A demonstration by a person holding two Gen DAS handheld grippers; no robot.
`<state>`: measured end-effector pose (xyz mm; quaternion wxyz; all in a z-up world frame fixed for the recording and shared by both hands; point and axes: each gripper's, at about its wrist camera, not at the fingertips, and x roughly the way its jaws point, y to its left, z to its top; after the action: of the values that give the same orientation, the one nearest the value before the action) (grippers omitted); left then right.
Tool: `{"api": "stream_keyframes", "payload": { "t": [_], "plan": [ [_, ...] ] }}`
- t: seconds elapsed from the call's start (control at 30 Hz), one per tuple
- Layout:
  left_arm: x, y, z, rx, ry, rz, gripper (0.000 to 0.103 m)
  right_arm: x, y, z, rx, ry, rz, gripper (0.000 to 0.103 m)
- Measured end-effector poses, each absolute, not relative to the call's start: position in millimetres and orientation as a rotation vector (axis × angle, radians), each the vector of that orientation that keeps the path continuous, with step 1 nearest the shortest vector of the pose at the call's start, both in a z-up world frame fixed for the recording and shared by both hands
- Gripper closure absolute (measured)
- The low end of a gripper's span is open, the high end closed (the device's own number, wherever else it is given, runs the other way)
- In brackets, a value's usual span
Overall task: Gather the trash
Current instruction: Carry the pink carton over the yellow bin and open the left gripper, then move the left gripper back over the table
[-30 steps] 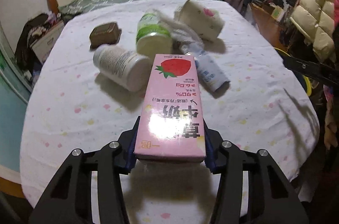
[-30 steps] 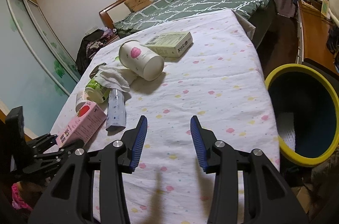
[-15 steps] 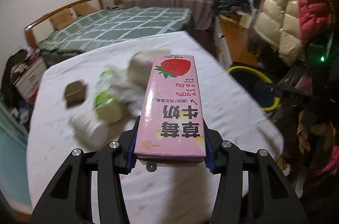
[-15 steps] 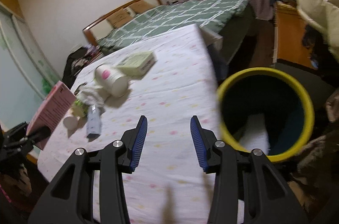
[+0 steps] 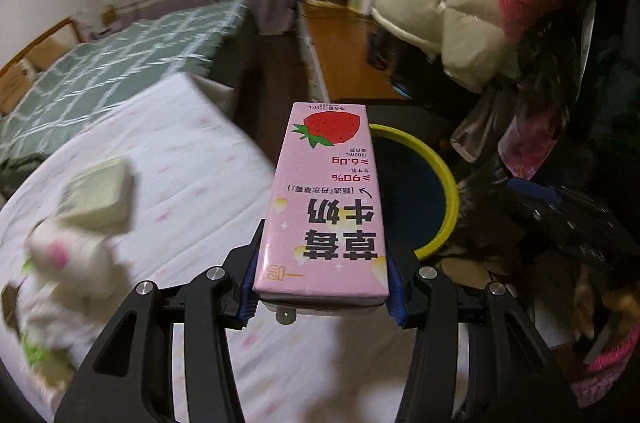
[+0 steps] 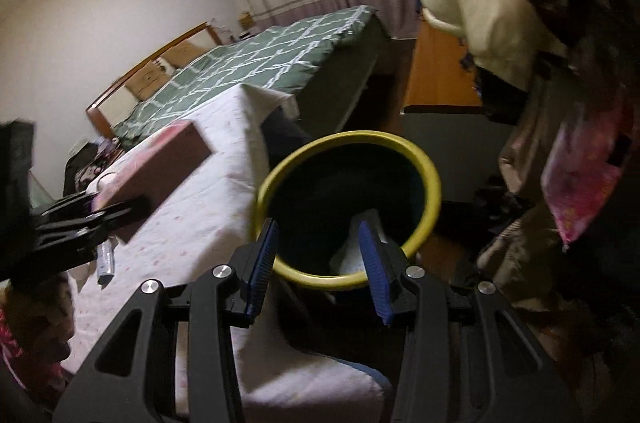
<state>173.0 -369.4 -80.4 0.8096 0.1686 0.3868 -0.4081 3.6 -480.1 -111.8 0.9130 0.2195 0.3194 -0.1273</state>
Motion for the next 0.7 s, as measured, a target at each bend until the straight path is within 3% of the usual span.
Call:
{"api": "stream_keyframes", "payload": {
  "t": [0.23, 0.5, 0.6, 0.7],
  "plan": [
    [198, -453, -129, 0.416, 0.967, -0.914, 0.054, -10, -498, -118, 0.476, 0.654, -0.307, 0.062],
    [209, -488, -166, 0.465, 1.06, -0.905, 0.053, -11, -509, -127, 0.493, 0.683, -0.341, 0.061],
    [210, -492, -170, 0.457, 1.082, -0.879, 0.035, -11, -507, -126, 0.492, 0.685, -0.344, 0.059],
    [203, -482, -158, 0.439, 1.036, -0.876, 0.027, -9, -504, -126, 0.485, 0.692, -0.341, 0.058]
  ]
}}
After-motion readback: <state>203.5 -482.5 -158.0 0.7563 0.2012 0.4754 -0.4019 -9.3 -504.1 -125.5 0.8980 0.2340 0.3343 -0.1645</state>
